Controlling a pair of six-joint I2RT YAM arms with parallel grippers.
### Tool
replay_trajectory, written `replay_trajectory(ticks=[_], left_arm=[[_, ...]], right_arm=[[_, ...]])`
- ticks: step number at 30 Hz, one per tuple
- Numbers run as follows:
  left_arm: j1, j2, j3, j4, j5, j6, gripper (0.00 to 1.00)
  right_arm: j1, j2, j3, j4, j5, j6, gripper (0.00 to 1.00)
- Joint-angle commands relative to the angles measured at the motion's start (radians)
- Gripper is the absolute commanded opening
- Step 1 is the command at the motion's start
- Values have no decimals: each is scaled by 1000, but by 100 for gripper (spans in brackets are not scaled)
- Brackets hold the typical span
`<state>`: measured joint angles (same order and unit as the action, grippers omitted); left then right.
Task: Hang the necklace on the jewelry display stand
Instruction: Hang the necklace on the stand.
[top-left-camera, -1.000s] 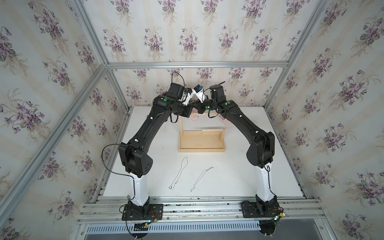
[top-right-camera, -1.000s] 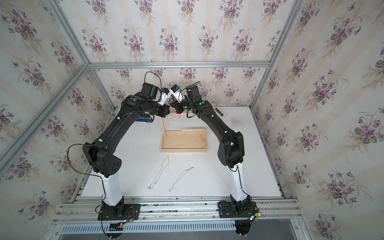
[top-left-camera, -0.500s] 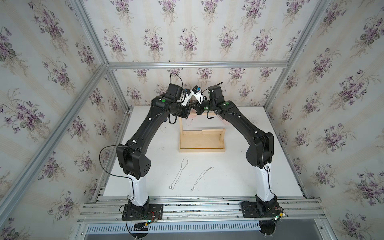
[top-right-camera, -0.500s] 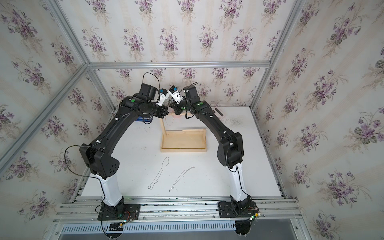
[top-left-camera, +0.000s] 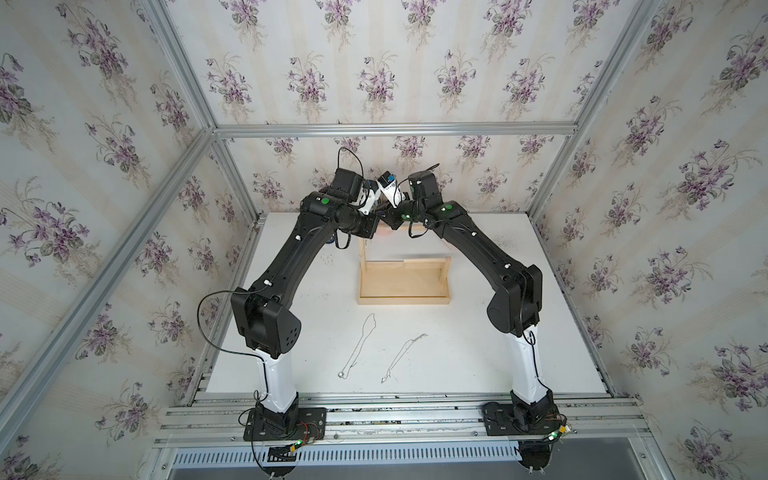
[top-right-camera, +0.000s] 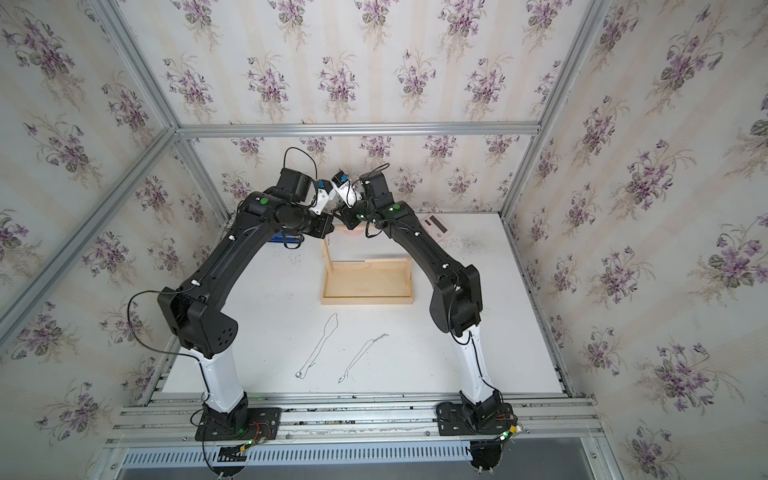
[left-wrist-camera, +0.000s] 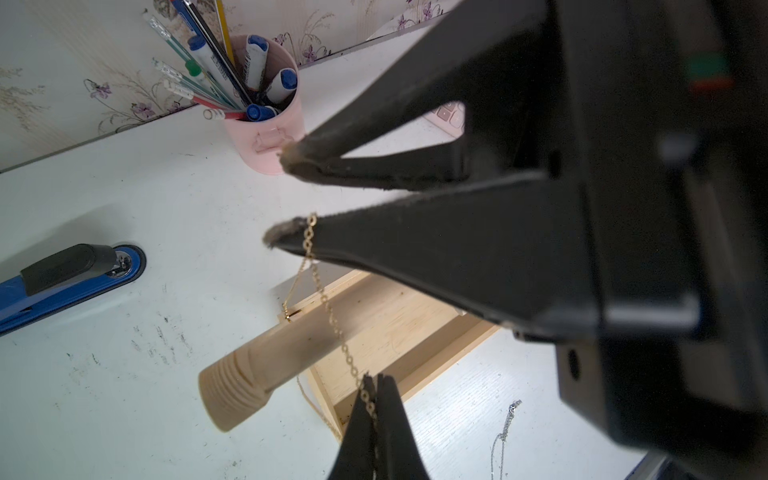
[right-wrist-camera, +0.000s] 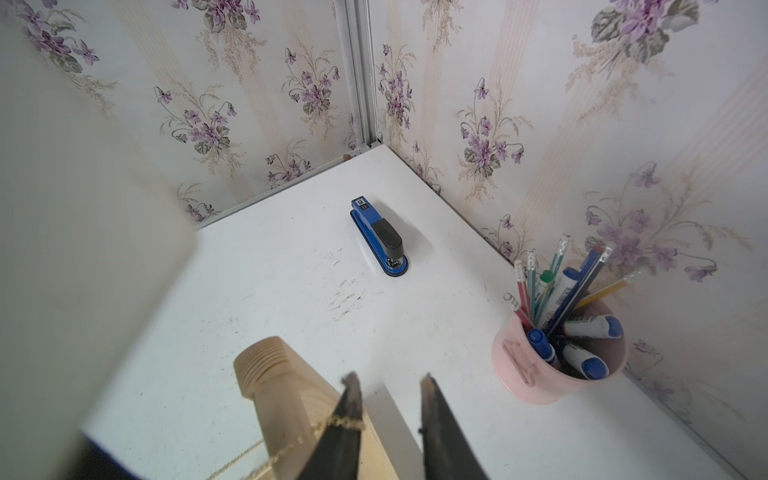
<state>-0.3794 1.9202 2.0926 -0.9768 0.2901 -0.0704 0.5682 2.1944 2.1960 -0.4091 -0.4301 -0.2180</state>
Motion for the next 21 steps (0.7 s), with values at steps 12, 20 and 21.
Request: replay_trajectory(ticks=[12,20,21], left_arm=[[8,14,50,33,9,-1,1],[8,36,81,18,15,-1,13],[8,37,80,18,17,-3,15]], right_arm=[[9,-131,-103,91,52,-15,59],[3,-247,-277,203,141,7,61],[3,-263,-300,219,149,14,61]])
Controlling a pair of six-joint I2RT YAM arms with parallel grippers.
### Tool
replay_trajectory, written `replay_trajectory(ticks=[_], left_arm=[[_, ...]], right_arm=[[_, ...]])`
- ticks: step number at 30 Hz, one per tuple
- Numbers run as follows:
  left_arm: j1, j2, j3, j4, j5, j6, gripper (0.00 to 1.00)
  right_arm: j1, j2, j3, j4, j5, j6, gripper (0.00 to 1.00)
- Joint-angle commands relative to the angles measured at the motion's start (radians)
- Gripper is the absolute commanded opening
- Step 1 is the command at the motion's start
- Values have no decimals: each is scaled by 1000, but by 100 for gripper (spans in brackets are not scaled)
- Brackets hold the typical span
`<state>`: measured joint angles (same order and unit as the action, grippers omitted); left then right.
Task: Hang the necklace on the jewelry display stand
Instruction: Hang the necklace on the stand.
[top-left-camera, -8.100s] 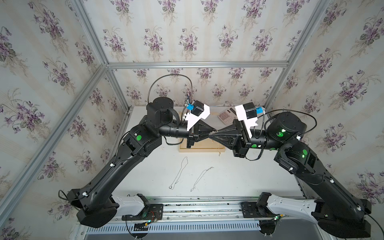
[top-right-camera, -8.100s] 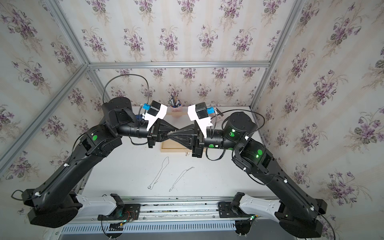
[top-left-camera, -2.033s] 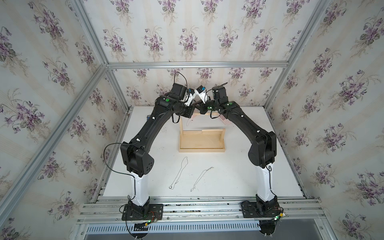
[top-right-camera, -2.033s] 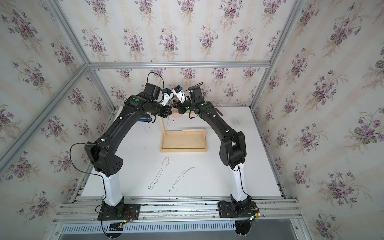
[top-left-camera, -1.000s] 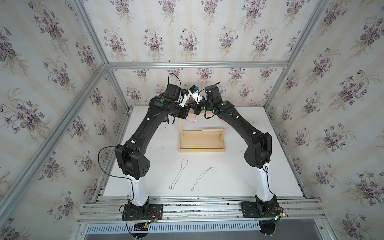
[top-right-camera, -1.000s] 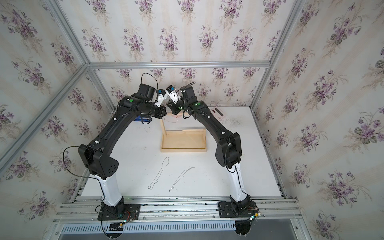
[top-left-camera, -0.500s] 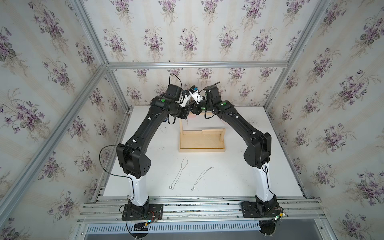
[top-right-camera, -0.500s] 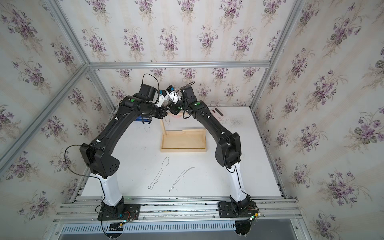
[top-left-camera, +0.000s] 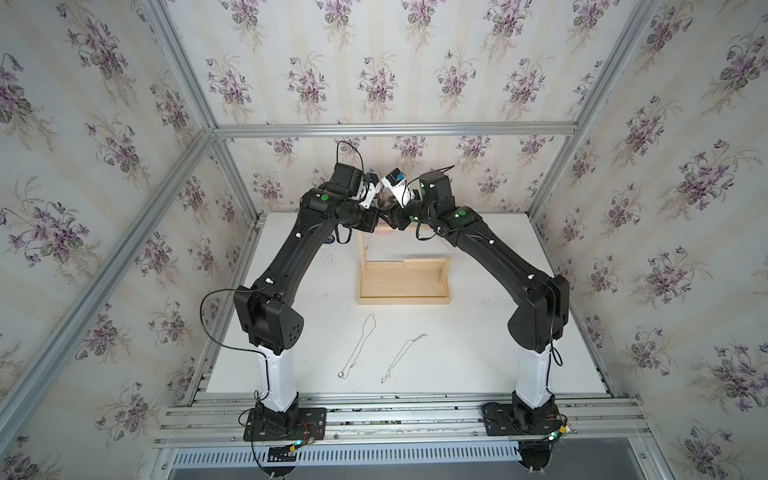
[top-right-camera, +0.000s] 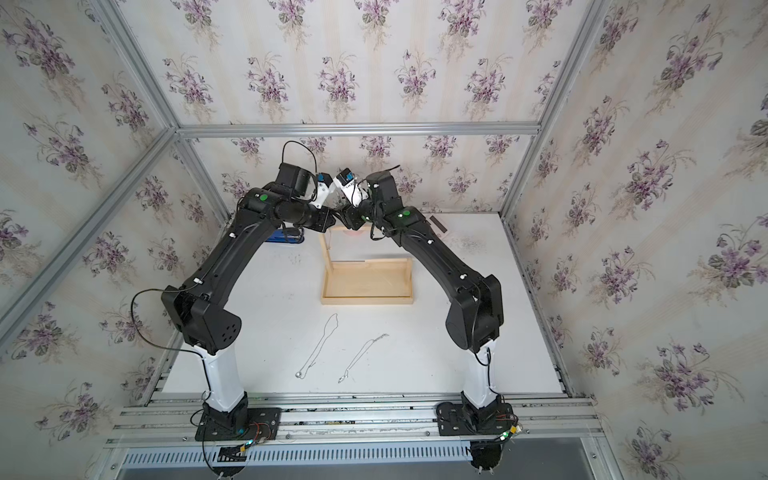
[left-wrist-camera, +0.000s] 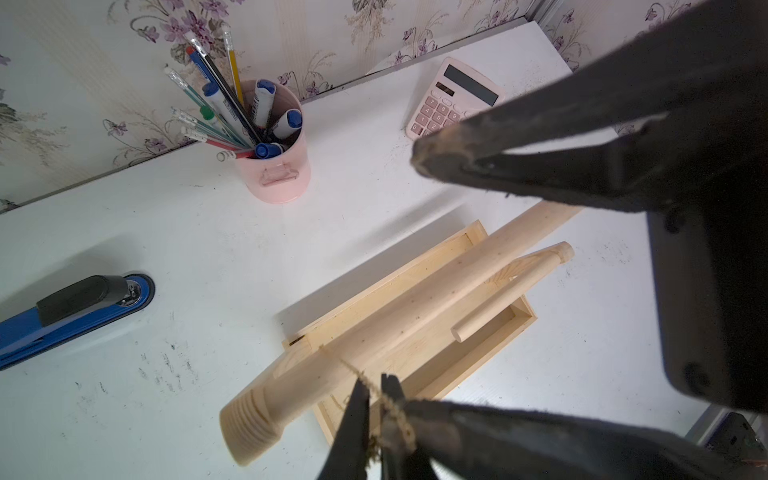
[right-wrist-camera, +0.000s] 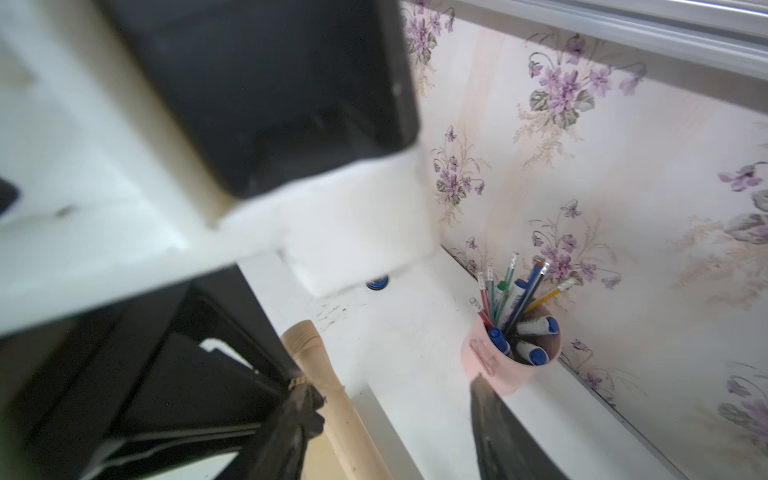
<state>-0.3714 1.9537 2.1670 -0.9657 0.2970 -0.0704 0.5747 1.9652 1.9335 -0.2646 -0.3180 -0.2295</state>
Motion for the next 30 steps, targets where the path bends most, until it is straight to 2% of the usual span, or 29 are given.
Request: replay_trajectory(ticks=[1,5,9,14,21,23,27,30], left_arm=[[1,4,3,6,11,-3,17],[2,8,0,6,1,-6,19],[5,4,-5,7,7,-11,30],[6,-13,-14,16,10,-23,36],[8,-46,-5,18,6,-33,54],[8,-61,-1,15,-1,-35,64],[7,-103,-7,17,-19,-41,82],[8,-139,-25,21,-22,-52,85]], right_arm=[[-5,-45,-59,92,43,33,61],[-18,-91,-130,147,67,69,61],[-22,-139,-191,189,75,99,61],[-22,-187,-231,202,84,104,62],[-22,-265,-289,208,109,125,62],[-22,-292,-306,210,121,138,62],[-22,-348,-336,200,148,164,78],[-22,-378,-338,176,177,194,80]])
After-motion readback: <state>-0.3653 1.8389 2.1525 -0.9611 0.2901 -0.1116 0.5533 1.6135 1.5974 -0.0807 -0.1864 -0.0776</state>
